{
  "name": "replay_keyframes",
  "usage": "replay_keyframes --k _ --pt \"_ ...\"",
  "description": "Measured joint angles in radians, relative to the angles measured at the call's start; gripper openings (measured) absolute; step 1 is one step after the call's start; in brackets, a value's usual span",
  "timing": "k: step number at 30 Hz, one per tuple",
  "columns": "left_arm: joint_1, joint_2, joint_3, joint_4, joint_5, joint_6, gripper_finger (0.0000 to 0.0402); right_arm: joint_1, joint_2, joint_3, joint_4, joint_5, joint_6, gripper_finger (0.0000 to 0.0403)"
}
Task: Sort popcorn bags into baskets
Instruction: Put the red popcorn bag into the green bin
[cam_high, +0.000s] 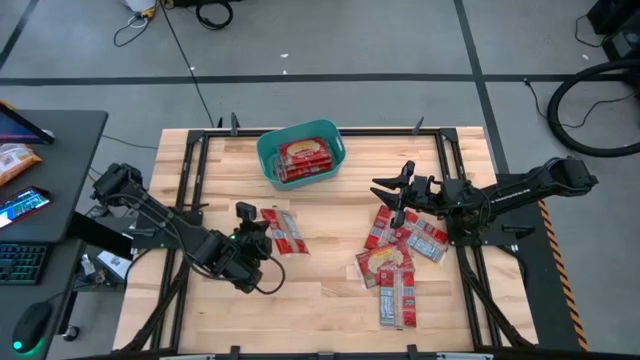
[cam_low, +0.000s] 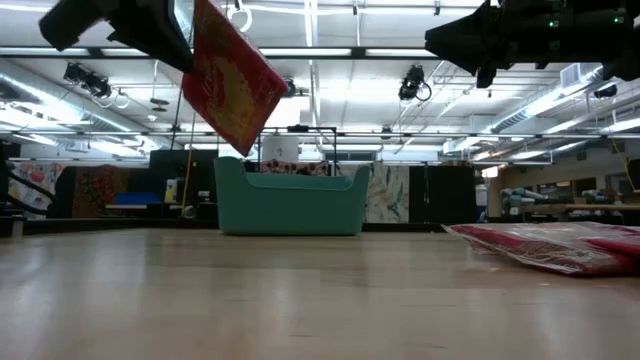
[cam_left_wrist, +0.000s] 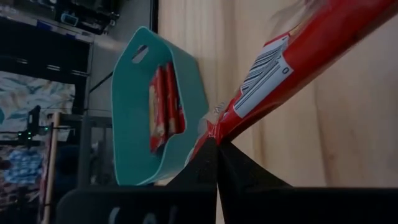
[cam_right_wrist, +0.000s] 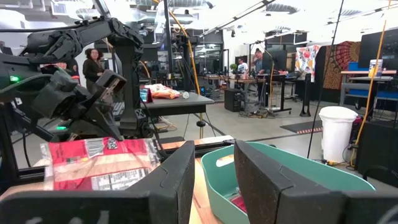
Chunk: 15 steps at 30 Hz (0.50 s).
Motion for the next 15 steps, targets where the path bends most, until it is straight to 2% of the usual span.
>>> replay_keyframes --k 11,15 --pt "0.122 0.0 0.0 0.026 0.004 0.143 0.0 0.0 0.0 0.0 0.0 0.0 -0.001 0.0119" --pt "0.178 0.0 0.0 0.087 0.013 0.219 0.0 0.0 0.0 0.0 0.001 0.0 -0.001 0.0119"
